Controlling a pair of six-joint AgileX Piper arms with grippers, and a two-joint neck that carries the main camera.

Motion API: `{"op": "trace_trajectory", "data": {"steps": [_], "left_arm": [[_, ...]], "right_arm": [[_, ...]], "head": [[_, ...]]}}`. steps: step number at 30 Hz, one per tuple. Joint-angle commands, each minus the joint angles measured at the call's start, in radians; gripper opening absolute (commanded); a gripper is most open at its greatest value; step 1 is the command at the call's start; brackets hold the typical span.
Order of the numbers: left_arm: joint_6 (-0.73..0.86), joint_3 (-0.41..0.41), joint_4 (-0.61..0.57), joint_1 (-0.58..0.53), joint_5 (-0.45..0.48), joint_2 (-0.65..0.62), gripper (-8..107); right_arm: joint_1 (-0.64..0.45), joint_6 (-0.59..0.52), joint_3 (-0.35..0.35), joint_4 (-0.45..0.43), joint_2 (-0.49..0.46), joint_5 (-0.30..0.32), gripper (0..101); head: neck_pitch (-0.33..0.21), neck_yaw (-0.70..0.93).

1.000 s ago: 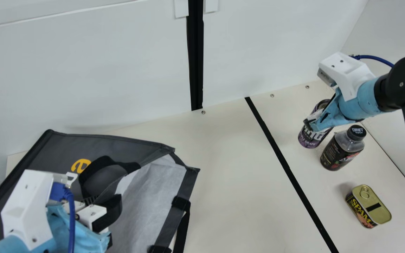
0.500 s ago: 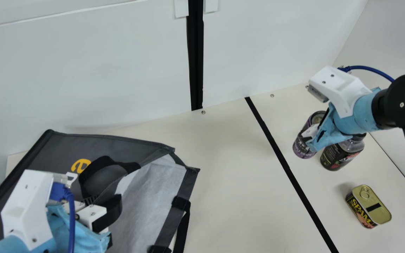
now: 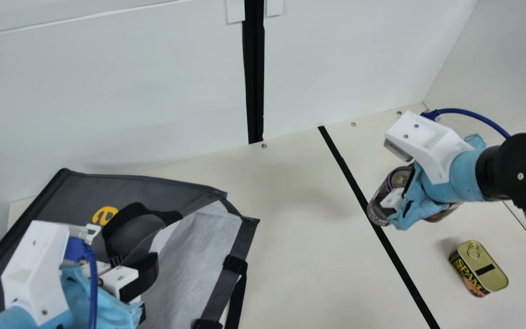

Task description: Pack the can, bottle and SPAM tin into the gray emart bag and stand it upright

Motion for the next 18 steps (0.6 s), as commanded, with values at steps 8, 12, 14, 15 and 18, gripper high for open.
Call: {"op": "trace_trajectory", "data": {"steps": [8, 12, 14, 15, 18], "left_arm": [[0.000, 0.000, 0.000, 0.000, 0.000, 0.000, -8], [0.000, 0.000, 0.000, 0.000, 0.000, 0.000, -8], [0.000, 0.000, 0.000, 0.000, 0.000, 0.000, -8], [0.000, 0.000, 0.000, 0.000, 0.000, 0.000, -8], [0.000, 0.000, 0.000, 0.000, 0.000, 0.000, -8]], "right_arm": [[0.083, 0.021, 0.082, -0.009, -0.078, 0.000, 0], [0.122, 0.031, 0.109, -0.007, -0.102, 0.000, 0], [0.142, 0.036, 0.122, -0.005, -0.113, 0.000, 0], [0.153, 0.040, 0.128, -0.005, -0.118, 0.000, 0], [0.181, 0.047, 0.145, 0.000, -0.132, 0.000, 0]], "head": [[-0.023, -0.001], [-0.023, -0.001], [-0.023, -0.001], [-0.023, -0.001], [-0.023, -0.001]]}}
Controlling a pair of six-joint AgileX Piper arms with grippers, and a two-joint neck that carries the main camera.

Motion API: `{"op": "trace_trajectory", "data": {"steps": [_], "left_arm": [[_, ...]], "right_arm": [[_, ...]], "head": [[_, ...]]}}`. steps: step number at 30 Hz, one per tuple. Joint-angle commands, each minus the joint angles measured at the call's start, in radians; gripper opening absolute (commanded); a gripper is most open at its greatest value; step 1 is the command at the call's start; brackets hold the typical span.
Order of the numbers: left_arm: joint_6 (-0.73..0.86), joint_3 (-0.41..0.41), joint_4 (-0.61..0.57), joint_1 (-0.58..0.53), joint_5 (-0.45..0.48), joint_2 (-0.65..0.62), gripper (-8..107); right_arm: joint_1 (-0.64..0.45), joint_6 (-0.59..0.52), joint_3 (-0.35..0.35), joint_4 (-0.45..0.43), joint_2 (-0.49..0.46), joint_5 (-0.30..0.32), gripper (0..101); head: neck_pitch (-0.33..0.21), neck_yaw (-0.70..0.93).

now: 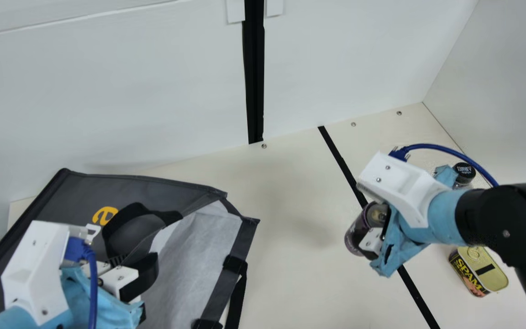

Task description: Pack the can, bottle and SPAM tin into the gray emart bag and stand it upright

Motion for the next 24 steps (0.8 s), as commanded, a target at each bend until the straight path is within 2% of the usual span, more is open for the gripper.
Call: {"op": "trace_trajectory", "data": {"steps": [1, 13, 24], "left_arm": [[0.000, 0.000, 0.000, 0.000, 0.000, 0.000, -8], [0.000, 0.000, 0.000, 0.000, 0.000, 0.000, -8], [0.000, 0.000, 0.000, 0.000, 0.000, 0.000, -8]], "right_arm": [[0.020, 0.005, 0.008, 0.003, -0.005, -0.001, 0], [0.103, 0.031, 0.051, 0.028, -0.037, -0.001, 0], [0.143, 0.047, 0.059, 0.059, -0.057, -0.001, 0]], "head": [[-0.023, -0.001], [-0.023, -0.001], [-0.023, -0.001]]}}
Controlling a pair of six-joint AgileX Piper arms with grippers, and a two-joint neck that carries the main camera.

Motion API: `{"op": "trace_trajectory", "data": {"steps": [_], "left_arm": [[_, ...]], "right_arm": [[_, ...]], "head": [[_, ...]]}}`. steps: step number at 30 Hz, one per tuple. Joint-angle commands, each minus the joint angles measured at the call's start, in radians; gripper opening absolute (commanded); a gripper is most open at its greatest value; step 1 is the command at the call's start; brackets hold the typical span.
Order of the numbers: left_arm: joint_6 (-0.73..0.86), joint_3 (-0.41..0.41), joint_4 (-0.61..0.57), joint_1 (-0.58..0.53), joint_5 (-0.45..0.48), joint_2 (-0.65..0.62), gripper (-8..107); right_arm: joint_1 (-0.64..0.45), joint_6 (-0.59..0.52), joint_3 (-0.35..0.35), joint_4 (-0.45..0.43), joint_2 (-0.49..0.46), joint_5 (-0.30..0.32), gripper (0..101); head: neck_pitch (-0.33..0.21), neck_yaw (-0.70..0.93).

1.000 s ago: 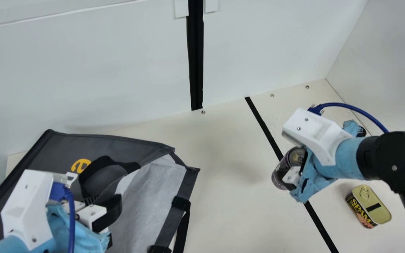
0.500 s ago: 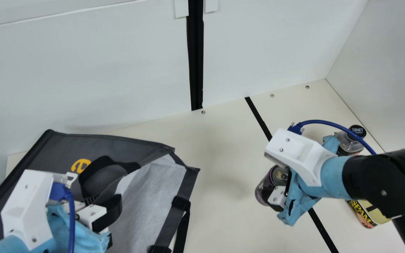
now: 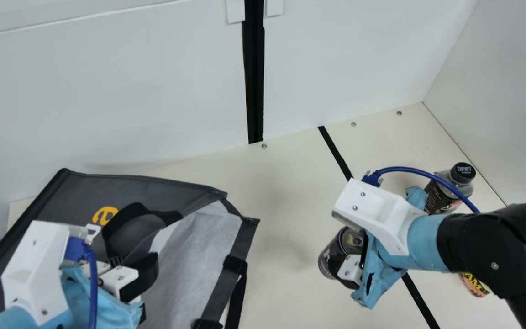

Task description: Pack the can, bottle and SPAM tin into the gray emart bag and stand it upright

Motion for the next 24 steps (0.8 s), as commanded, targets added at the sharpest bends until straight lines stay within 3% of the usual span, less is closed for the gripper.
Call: {"op": "trace_trajectory", "data": {"steps": [1, 24], "left_arm": [[0.000, 0.000, 0.000, 0.000, 0.000, 0.000, -8], [0.000, 0.000, 0.000, 0.000, 0.000, 0.000, -8]], "right_arm": [[0.008, 0.003, -0.005, 0.010, -0.003, 0.000, 0], [0.099, 0.060, -0.072, 0.190, -0.081, 0.000, 0]], "head": [[-0.023, -0.001], [-0.023, -0.001]]}}
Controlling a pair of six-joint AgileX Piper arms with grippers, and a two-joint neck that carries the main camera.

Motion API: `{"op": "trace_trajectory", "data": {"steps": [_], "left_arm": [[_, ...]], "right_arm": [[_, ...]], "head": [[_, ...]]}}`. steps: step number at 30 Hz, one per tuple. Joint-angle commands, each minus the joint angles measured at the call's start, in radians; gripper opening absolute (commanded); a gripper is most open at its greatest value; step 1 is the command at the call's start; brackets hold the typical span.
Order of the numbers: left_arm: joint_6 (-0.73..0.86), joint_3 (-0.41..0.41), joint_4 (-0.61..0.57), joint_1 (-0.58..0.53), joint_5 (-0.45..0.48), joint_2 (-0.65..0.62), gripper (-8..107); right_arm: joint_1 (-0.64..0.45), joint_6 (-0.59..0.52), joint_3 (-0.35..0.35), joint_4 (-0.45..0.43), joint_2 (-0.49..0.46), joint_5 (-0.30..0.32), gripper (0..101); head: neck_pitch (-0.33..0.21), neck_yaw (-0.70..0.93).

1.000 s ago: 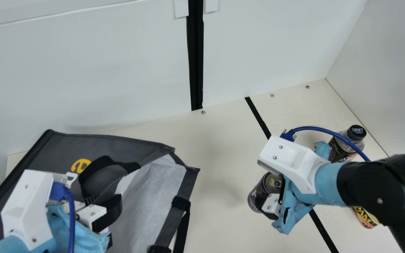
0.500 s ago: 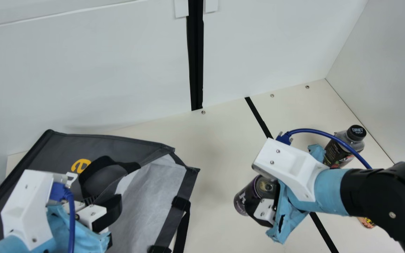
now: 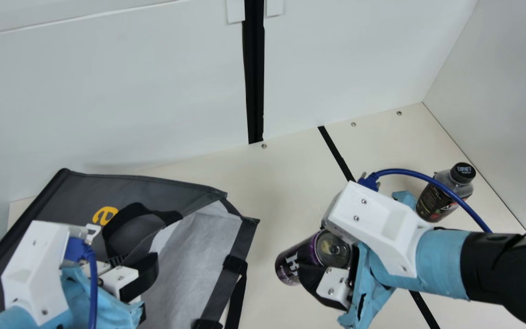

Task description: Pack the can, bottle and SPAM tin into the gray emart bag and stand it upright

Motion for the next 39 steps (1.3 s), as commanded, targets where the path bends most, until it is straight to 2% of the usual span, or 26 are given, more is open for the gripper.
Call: {"op": "trace_trajectory", "data": {"steps": [1, 12, 26, 39], "left_arm": [[0.000, 0.000, 0.000, 0.000, 0.000, 0.000, -8], [0.000, 0.000, 0.000, 0.000, 0.000, 0.000, -8], [0.000, 0.000, 0.000, 0.000, 0.000, 0.000, -8], [0.000, 0.000, 0.000, 0.000, 0.000, 0.000, -8]], "right_arm": [[0.000, -0.008, -0.003, 0.026, -0.002, -0.001, 0], [-0.049, -0.083, -0.001, 0.149, -0.014, -0.001, 0], [-0.144, -0.251, 0.053, 0.317, 0.000, -0.003, 0], [-0.054, -0.321, 0.129, 0.374, 0.052, -0.128, 0]], "head": [[-0.023, -0.001], [-0.023, -0.001], [-0.023, -0.001], [-0.023, -0.001]]}}
